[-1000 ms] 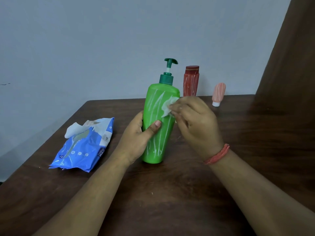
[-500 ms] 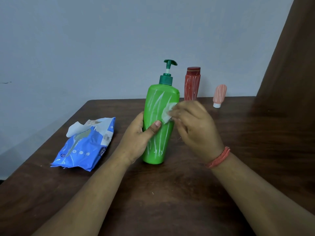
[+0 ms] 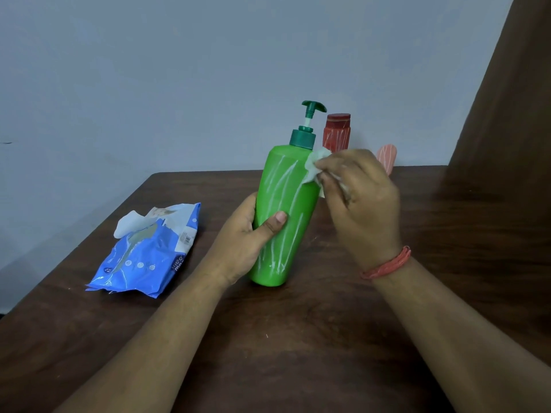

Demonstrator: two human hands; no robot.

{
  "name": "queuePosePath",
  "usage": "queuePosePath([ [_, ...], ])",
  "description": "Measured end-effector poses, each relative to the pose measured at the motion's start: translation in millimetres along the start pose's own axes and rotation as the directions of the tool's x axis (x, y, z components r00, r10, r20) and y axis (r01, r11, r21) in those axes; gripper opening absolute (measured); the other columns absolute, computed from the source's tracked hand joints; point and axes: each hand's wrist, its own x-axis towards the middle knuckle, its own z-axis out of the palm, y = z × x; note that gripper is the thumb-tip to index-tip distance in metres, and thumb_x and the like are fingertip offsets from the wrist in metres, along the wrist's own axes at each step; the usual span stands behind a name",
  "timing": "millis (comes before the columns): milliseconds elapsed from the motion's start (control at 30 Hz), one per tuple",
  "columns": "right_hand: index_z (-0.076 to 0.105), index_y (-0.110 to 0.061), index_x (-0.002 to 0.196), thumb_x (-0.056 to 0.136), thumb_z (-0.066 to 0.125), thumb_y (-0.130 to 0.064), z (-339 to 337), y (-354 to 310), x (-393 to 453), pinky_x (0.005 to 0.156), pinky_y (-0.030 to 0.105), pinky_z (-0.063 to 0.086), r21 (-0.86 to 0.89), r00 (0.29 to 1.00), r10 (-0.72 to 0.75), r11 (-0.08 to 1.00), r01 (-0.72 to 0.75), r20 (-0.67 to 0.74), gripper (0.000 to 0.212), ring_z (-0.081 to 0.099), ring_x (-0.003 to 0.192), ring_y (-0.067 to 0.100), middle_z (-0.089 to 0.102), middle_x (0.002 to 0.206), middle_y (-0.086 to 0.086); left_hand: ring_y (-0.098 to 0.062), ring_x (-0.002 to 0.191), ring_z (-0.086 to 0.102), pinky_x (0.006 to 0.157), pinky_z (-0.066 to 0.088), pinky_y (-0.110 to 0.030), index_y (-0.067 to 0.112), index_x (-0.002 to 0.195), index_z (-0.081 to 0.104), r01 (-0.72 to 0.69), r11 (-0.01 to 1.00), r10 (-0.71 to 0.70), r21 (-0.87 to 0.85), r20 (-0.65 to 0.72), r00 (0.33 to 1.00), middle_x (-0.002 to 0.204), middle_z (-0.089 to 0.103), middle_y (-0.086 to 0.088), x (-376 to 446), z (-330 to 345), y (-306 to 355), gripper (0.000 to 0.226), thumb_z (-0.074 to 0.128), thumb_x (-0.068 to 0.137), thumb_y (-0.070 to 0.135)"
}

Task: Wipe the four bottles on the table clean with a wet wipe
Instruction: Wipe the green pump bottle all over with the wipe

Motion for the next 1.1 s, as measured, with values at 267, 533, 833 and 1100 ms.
queuePosePath([
  [267, 0.069, 0.003, 0.116, 0.096, 0.059, -0.002, 3, -5, -10, 0.100, 0.032, 0.047, -0.007, 0.984, -0.102, 0.994, 0.105, 0.146, 0.023, 0.059, 0.107, 0.027, 0.064, 0.115, 0.016, -0.024, 0.106, 0.071, 0.088, 0.057, -0.039, 0.023, 0.125, 0.059, 0.007, 0.997, -0.011, -0.079, -0.047, 0.999, 0.114, 0.074, -0.003, 0, 0, -3, 0.043, 0.068, 0.085, 0.038],
  [533, 0.071, 0.001, 0.112, 0.094, 0.063, -0.001, 4, -2, -12, 0.096, 0.026, 0.049, -0.025, 0.975, -0.089, 0.995, 0.096, 0.205, 0.020, 0.062, 0.102, 0.025, 0.067, 0.109, 0.013, -0.021, 0.105, 0.071, 0.084, 0.057, -0.035, 0.025, 0.123, 0.059, 0.012, 0.992, -0.019, -0.126, -0.052, 0.998, 0.113, 0.075, -0.001, 1, 1, -4, 0.038, 0.064, 0.086, 0.031],
  [833, 0.072, 0.004, 0.100, 0.091, 0.066, 0.000, 13, -6, -15, 0.084, 0.037, 0.054, 0.024, 0.980, -0.048, 0.999, 0.044, 0.195, 0.011, 0.063, 0.093, 0.025, 0.066, 0.099, 0.013, -0.024, 0.107, 0.071, 0.090, 0.057, -0.041, 0.023, 0.125, 0.059, 0.027, 0.984, -0.044, -0.177, -0.093, 0.995, 0.115, 0.074, -0.004, 4, 1, -8, 0.041, 0.064, 0.086, 0.034],
  [1100, 0.073, 0.001, 0.097, 0.090, 0.068, 0.001, 22, -9, -19, 0.079, 0.044, 0.053, 0.040, 0.962, -0.096, 0.995, 0.089, 0.256, 0.009, 0.063, 0.090, 0.029, 0.068, 0.097, 0.011, -0.019, 0.096, 0.072, 0.078, 0.058, -0.033, 0.018, 0.120, 0.061, 0.045, 0.959, -0.088, -0.279, -0.141, 0.986, 0.105, 0.076, -0.003, 6, 1, -9, 0.038, 0.064, 0.085, 0.032],
])
